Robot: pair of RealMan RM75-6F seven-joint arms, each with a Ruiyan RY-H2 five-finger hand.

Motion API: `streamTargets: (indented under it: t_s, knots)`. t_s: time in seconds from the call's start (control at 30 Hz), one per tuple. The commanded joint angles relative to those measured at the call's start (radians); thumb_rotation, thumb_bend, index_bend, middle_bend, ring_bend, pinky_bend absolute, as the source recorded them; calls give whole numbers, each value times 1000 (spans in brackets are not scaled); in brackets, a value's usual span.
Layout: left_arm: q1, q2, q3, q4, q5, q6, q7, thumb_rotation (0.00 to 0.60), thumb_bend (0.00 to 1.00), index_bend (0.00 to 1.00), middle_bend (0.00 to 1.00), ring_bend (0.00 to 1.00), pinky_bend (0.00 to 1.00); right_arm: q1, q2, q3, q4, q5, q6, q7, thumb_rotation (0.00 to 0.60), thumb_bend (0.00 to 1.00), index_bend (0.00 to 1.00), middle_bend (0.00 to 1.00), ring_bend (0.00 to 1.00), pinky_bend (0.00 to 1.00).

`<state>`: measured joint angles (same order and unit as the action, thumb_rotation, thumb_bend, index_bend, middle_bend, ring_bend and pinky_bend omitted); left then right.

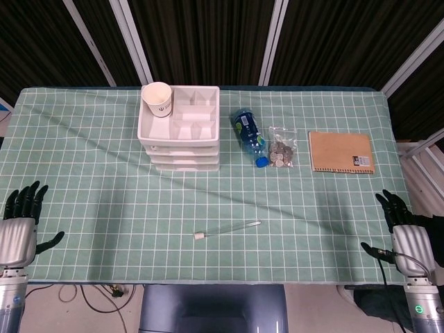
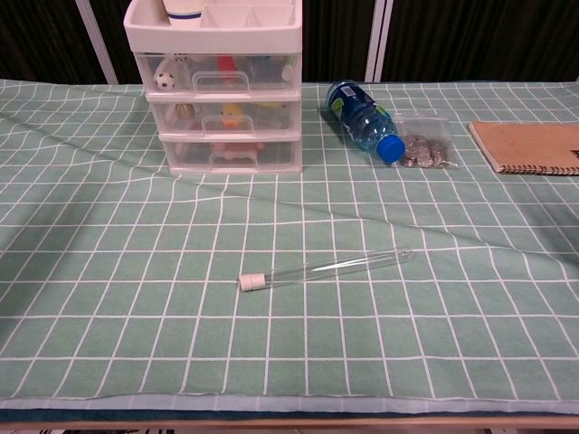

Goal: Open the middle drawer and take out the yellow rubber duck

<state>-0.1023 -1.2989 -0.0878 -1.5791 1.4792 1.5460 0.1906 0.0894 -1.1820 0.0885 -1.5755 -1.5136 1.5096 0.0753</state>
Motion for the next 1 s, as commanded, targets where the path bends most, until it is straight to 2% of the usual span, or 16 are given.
streamTargets:
  t_s: [0.03, 0.1, 0.17, 0.27, 0.33, 0.43, 0.53, 0.63, 0.8, 1.0]
  knots:
    - [-5, 5, 0, -14, 9, -3, -7, 600, 17, 0, 0, 2, 62, -1, 1, 0, -2, 1, 1, 1, 600, 23, 0, 0, 0, 222]
    - [-18, 4, -7, -34, 22, -6, -21, 600, 25, 0, 24, 42, 187, -3, 3, 0, -3, 3, 2, 5, 600, 23, 0, 0, 0, 222]
    - [-41, -3, -22, -52, 44, -10, -30, 600, 47, 0, 119, 168, 340, -2, 5, 1, -1, 4, 0, 11, 600, 23, 0, 0, 0, 222]
    - [-78, -26, -54, -103, 27, -41, -46, 600, 156, 12, 404, 463, 605, -3, 7, 0, -2, 5, -2, 19, 600, 23, 0, 0, 0, 222]
    - [-104, -35, -73, -152, -16, -89, -40, 600, 294, 40, 639, 677, 776, -2, 8, -2, -3, 3, -4, 20, 600, 23, 0, 0, 0, 222]
    - [-142, -45, -99, -207, -81, -154, -19, 600, 407, 65, 814, 831, 907, -1, 9, -4, -4, 3, -9, 22, 600, 24, 0, 0, 0, 222]
    - [-176, -67, -123, -244, -143, -206, 1, 600, 460, 82, 907, 920, 986, -1, 9, -3, -5, 5, -10, 25, 600, 24, 0, 0, 0, 222]
    - [-211, -94, -149, -277, -219, -256, 19, 600, 488, 86, 948, 959, 1000, -1, 10, -2, -5, 10, -13, 30, 600, 23, 0, 0, 0, 222]
    - [-288, -161, -206, -305, -387, -354, 33, 600, 510, 86, 968, 974, 1000, 0, 14, 3, -9, 26, -23, 45, 600, 23, 0, 0, 0, 222]
    - [-385, -271, -284, -262, -589, -451, -4, 600, 513, 86, 973, 979, 1000, 1, 19, 7, -19, 42, -34, 62, 600, 23, 0, 0, 0, 222]
